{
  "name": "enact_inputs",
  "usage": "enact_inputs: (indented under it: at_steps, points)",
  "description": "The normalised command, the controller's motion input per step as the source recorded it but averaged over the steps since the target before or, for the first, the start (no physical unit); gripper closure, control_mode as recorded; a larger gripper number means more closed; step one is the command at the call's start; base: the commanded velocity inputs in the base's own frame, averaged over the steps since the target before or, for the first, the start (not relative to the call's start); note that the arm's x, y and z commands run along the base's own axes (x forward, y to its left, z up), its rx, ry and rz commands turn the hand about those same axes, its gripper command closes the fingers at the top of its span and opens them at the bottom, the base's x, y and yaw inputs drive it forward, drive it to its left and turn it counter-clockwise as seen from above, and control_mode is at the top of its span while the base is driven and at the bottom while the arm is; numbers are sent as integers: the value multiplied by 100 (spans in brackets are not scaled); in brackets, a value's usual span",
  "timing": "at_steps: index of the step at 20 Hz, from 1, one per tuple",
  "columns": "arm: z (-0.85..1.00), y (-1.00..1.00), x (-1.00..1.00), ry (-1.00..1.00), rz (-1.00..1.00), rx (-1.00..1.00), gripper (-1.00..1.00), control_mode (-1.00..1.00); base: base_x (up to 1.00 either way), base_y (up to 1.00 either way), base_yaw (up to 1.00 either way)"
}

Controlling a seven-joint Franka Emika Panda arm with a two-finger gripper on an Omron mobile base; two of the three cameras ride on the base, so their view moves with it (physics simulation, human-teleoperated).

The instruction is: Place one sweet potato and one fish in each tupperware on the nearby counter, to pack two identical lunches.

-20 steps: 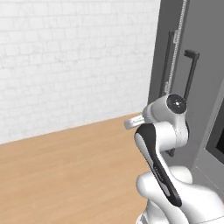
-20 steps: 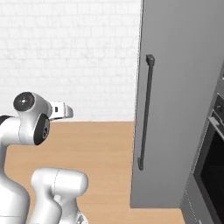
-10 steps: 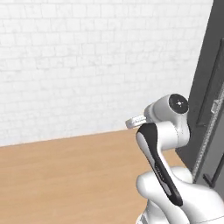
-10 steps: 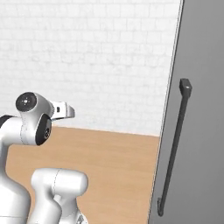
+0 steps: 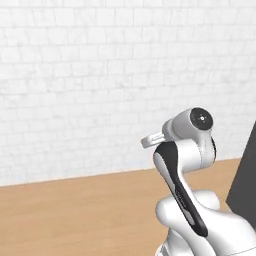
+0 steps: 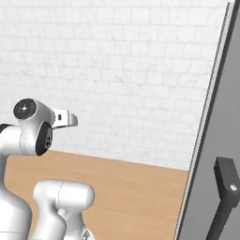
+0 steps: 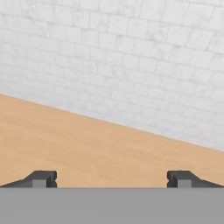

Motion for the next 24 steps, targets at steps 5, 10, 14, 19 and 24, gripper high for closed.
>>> enact_inputs:
  at_steps: [5, 10, 14, 19, 24]
  points:
    - [0, 0, 0, 0, 0, 0, -100, 100, 51, -35, -58]
    - [0, 0, 0, 0, 0, 0, -100, 100, 43, -7, -75]
    - [0, 0, 0, 0, 0, 0, -100, 100, 69, 33, -55]
    - [0, 0, 0, 0, 0, 0, -100, 100, 29, 19, -69]
    - [0, 0, 0, 0, 0, 0, -100, 100, 0, -28, -80]
